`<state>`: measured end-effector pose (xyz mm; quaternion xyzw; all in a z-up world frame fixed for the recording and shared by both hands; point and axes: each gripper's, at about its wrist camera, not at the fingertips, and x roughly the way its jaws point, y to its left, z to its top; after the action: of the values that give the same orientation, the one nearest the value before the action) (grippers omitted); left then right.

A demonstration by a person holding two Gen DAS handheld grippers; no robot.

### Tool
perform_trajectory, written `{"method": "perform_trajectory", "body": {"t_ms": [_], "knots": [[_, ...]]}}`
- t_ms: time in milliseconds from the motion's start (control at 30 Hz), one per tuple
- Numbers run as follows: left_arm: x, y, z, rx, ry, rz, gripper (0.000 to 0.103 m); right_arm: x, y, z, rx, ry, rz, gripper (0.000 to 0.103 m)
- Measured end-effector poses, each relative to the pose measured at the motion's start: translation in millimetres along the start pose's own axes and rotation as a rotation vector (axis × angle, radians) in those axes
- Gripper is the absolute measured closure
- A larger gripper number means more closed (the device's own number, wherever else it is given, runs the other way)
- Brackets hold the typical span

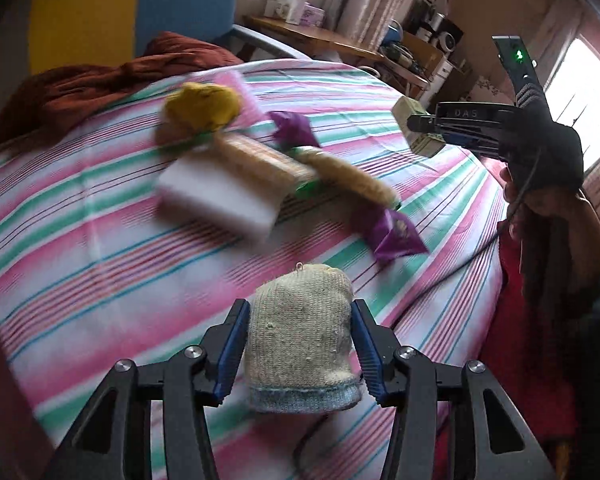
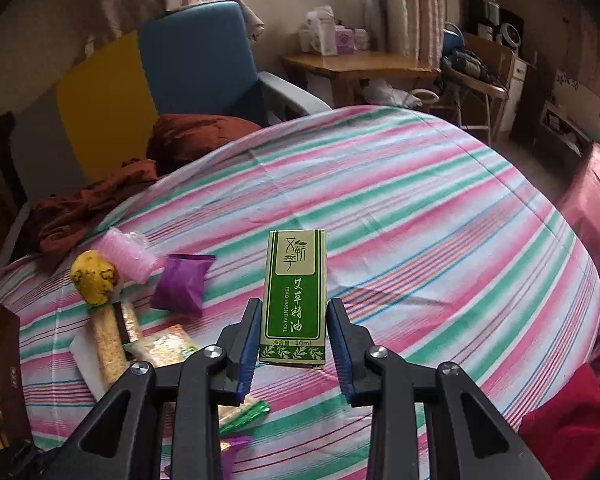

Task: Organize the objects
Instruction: 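Grasp the knitted pouch with the left tool while the right tool holds the green box, then lower the pouch and green box into the gold tray and open both tools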

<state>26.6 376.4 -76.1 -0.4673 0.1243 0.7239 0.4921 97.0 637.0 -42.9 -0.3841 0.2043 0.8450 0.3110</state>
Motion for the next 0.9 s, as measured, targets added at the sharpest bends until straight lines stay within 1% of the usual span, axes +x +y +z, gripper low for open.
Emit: {"method": "perform_trajectory", "body": {"t_ms": [267,400,633,733,900], "knots": [[-55.1,34.2,-28.9,-0.080,-0.071,0.052,0.052,-8.9,16.2,-5.1,-0.055,-0.023,-0.022,0.071],[-81.1,47.3,-40.4,-0.108,-0.115,0.068,0.052,-20.1,23.5,-10.5,-0.061,-0.047,-0.005,0.071],[-119.1,71.9,-56.6,-0.160,-0.179,0.088,0.052,-41.8,44.3,-23.8,-0.057,-0.057,0.056,0.071],[-133.0,83.1,-64.2,-0.186,-0.202,0.100,0.052,-56.9,60.9,-30.3,-0.073,-0.070,0.092,0.071],[-159.8,103.3,-75.0,-0.245,-0.251,0.120,0.052,-84.2,103.9,-40.4,-0.133,-0.093,0.193,0.071]]}}
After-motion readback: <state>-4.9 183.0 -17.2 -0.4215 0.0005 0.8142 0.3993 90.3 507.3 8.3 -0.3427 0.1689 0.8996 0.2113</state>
